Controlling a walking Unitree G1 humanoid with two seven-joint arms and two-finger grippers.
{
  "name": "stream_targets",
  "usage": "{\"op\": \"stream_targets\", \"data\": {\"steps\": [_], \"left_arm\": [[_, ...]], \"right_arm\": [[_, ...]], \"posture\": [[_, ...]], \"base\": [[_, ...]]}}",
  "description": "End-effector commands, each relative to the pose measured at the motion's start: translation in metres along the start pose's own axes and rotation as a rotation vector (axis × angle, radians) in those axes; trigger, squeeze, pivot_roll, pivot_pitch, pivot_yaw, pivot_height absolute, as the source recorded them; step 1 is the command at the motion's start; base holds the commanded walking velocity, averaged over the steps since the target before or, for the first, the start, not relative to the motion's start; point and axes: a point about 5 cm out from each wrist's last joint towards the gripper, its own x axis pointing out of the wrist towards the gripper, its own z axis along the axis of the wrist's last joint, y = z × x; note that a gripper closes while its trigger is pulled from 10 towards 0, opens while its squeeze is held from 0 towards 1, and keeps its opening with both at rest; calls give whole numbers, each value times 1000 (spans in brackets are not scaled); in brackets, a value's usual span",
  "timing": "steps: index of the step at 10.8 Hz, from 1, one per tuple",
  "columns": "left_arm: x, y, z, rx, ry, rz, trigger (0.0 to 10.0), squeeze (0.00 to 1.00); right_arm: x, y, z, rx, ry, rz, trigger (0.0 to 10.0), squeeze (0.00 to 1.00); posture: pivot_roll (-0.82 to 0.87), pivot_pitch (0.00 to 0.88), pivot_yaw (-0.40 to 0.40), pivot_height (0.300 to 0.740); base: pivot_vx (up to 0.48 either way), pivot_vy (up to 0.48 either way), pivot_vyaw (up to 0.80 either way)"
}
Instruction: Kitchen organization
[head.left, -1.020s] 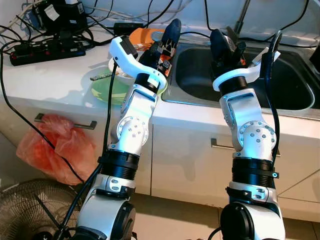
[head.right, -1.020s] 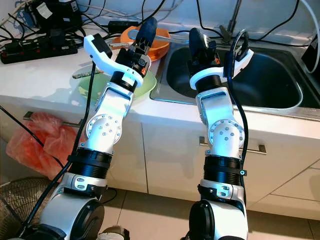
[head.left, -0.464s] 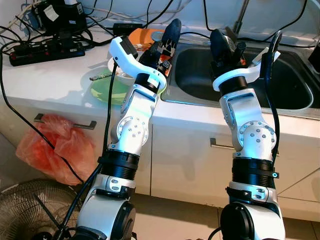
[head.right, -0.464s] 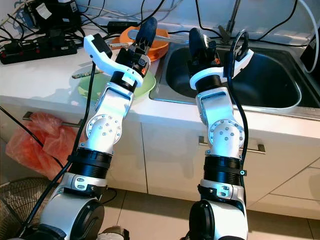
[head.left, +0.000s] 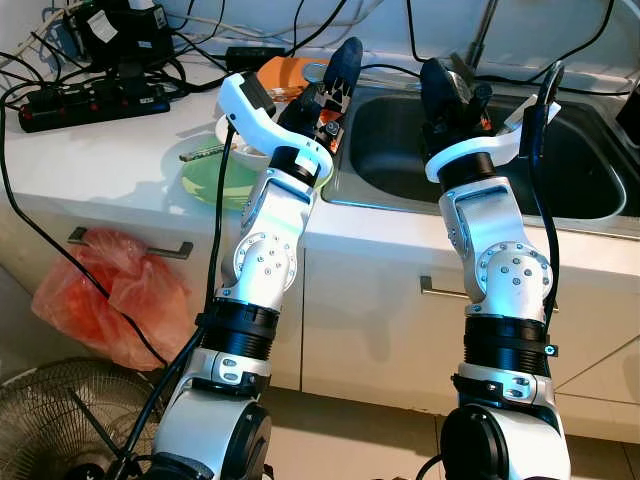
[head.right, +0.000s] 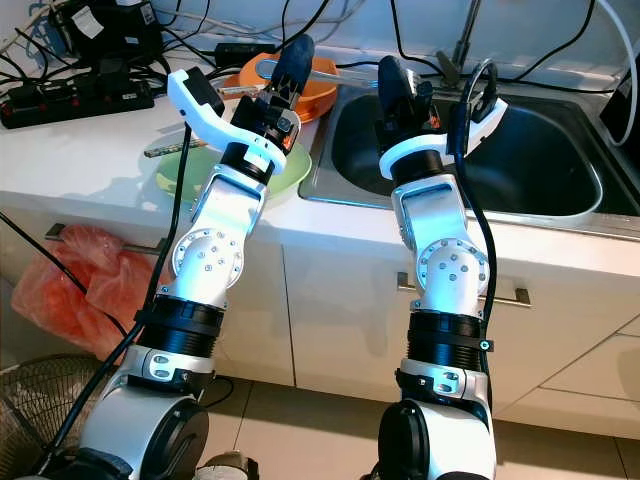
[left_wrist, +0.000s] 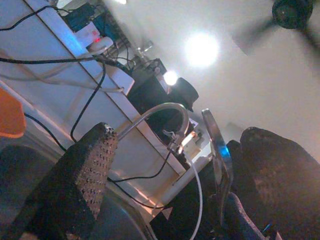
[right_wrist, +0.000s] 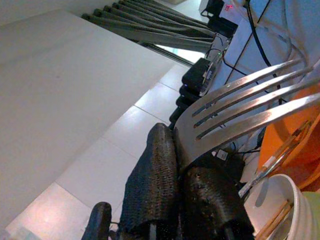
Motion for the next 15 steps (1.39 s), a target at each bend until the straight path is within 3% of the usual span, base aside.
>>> {"op": "stream_targets", "data": {"steps": [1, 6, 7, 15], "left_arm": [[14, -43, -26, -122, 15, -94, 10000, 1000], [14, -43, -26, -122, 15, -94, 10000, 1000], [-9, -21, -37, 206, 159, -129, 10000, 0], [-9, -21, -37, 206, 159, -129, 10000, 0]], "right_arm": [[-1, 3, -9, 49, -12, 15, 0, 0], [-1, 3, -9, 49, -12, 15, 0, 0], [4, -6, 16, -8, -93, -27, 0, 0], [4, -6, 16, -8, -93, -27, 0, 0]], "posture": [[177, 0, 0, 740], [177, 0, 0, 740], [189, 190, -15, 740], [189, 190, -15, 740]], "base": [[0, 0, 0], [0, 0, 0], [0, 0, 0], [0, 0, 0]]}}
